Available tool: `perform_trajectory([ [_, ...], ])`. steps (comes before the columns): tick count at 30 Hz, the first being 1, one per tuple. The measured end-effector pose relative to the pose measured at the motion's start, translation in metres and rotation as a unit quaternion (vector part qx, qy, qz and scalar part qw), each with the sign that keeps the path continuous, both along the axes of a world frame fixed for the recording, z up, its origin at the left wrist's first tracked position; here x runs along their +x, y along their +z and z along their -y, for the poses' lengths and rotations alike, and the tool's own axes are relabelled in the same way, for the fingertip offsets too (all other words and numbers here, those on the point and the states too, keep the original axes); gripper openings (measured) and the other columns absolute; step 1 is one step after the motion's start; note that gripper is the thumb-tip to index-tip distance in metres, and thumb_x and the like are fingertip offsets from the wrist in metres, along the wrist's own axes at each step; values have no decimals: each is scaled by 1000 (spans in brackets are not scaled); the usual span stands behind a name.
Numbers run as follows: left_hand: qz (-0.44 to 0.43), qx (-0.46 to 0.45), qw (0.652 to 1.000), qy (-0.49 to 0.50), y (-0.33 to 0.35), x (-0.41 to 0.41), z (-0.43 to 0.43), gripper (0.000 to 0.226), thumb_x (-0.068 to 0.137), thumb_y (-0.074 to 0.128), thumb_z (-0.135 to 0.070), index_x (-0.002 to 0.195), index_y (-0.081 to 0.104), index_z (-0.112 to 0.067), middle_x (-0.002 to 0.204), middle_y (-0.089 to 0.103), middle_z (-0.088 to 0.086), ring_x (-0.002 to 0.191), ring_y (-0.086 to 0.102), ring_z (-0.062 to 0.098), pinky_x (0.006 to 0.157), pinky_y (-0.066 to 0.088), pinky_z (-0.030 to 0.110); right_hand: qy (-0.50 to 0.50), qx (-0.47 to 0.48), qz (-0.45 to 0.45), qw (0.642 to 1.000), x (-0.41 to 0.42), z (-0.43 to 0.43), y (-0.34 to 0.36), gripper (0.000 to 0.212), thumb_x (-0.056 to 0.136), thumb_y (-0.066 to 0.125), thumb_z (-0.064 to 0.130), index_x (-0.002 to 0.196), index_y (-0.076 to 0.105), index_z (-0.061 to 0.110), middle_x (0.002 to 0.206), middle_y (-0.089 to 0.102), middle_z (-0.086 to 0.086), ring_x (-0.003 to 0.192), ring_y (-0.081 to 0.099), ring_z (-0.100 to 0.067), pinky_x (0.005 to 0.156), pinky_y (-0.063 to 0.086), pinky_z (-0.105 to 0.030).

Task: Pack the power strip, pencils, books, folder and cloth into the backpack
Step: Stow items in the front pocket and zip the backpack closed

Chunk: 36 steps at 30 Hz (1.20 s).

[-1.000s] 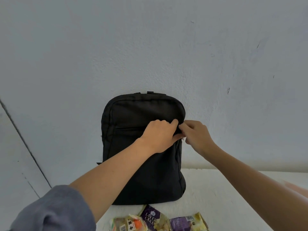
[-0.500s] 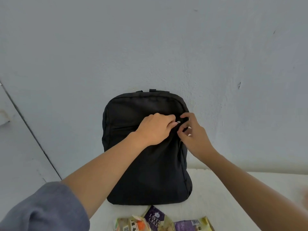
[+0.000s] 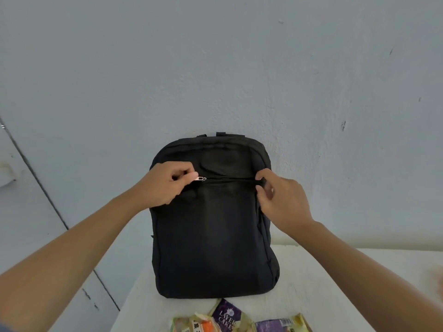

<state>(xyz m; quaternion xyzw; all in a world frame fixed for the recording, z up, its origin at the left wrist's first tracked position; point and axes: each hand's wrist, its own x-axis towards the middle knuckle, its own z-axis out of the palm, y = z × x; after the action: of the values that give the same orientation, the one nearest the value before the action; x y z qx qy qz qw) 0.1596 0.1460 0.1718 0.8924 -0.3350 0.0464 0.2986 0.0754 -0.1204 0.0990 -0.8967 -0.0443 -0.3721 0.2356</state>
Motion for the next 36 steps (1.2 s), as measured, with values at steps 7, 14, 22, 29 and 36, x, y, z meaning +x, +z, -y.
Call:
perform_trajectory([
  [7, 90, -4, 995, -30, -5, -21, -17, 26, 107, 48, -35, 81, 53, -32, 63, 54, -9, 55, 47, 9, 55, 38, 25, 70, -139, 27, 987, 12, -77, 14, 35, 98, 52, 44, 121, 59, 18, 108, 55, 3, 94, 52, -14, 79, 50, -30],
  [14, 64, -62, 994, 55, -30, 2, -95, 24, 101, 54, -47, 84, 63, -33, 67, 57, -7, 54, 44, 9, 65, 47, 34, 15, -191, 70, 979, 14, -67, 18, 33, 103, 39, 36, 94, 66, 18, 84, 51, 2, 70, 47, -17, 60, 47, -36],
  [22, 296, -45, 953, 53, -44, -18, -84, 11, 102, 56, -29, 100, 63, -20, 93, 57, -6, 84, 48, 9, 73, 41, 19, 47, -83, -47, 994, -2, -72, 16, 21, 97, 57, 46, 99, 53, 26, 94, 51, 15, 83, 52, -6, 71, 46, -17],
  [29, 248, 169, 954, -21, -43, -33, -34, 47, 99, 37, -61, 129, 54, -29, 117, 52, -9, 108, 49, 13, 105, 38, 41, 36, -163, -156, 973, -19, -69, 23, 36, 99, 51, 50, 121, 56, 22, 107, 62, 8, 100, 57, -12, 96, 43, -31],
  [36, -23, 253, 966, -38, -17, -52, -33, 48, 80, 26, -85, 89, 61, -53, 144, 44, -15, 142, 27, 9, 116, 9, 46, 81, -178, -252, 948, -38, -65, 35, 66, 84, 52, 73, 64, 53, 11, 59, 54, -3, 54, 47, -14, 55, 31, -18],
])
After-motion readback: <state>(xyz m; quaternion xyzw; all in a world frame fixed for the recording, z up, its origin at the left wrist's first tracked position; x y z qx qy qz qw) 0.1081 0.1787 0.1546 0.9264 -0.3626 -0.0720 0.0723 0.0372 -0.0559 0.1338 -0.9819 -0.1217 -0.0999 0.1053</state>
